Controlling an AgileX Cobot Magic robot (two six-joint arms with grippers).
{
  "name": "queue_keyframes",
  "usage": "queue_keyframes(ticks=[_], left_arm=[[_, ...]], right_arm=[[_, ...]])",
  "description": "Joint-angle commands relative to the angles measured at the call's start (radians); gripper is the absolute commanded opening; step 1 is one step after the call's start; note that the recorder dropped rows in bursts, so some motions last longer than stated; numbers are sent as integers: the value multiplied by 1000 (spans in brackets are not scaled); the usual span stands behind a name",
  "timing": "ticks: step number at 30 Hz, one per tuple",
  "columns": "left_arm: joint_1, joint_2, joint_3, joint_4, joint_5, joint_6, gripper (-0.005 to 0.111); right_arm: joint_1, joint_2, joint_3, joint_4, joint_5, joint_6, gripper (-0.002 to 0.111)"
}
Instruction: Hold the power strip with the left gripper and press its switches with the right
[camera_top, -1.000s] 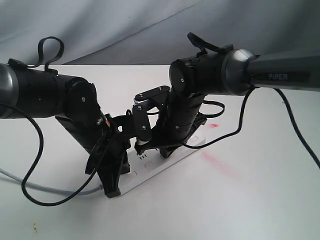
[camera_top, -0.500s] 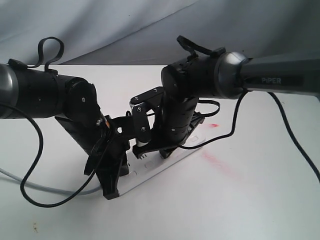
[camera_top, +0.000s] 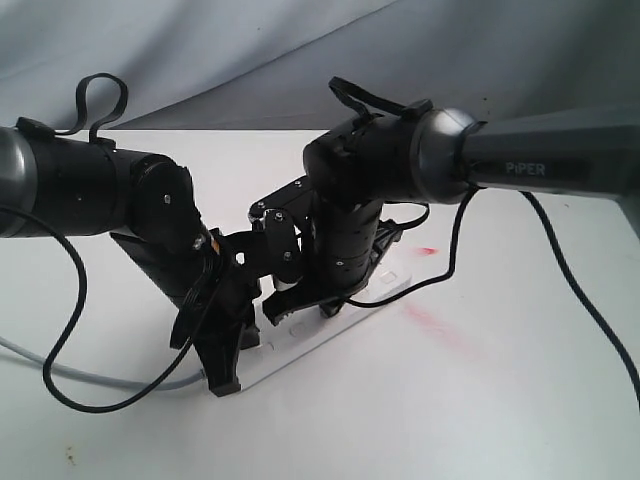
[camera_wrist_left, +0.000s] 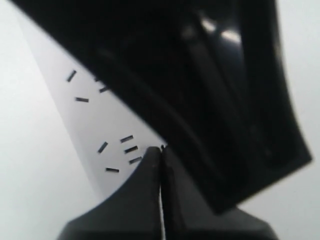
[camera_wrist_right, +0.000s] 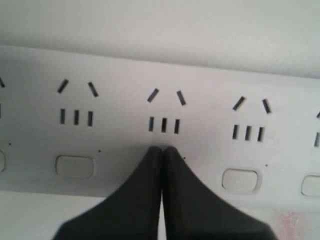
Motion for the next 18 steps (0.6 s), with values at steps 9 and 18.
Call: queue_keyframes(ticks=[9, 18], left_arm=[[-5, 0, -2, -5, -10, -10, 0], [-5, 0, -2, -7, -10, -11, 0]], right_arm=[[-210, -220, 45, -10, -47, 49, 0], [-322, -386, 51, 127, -74, -50, 0]])
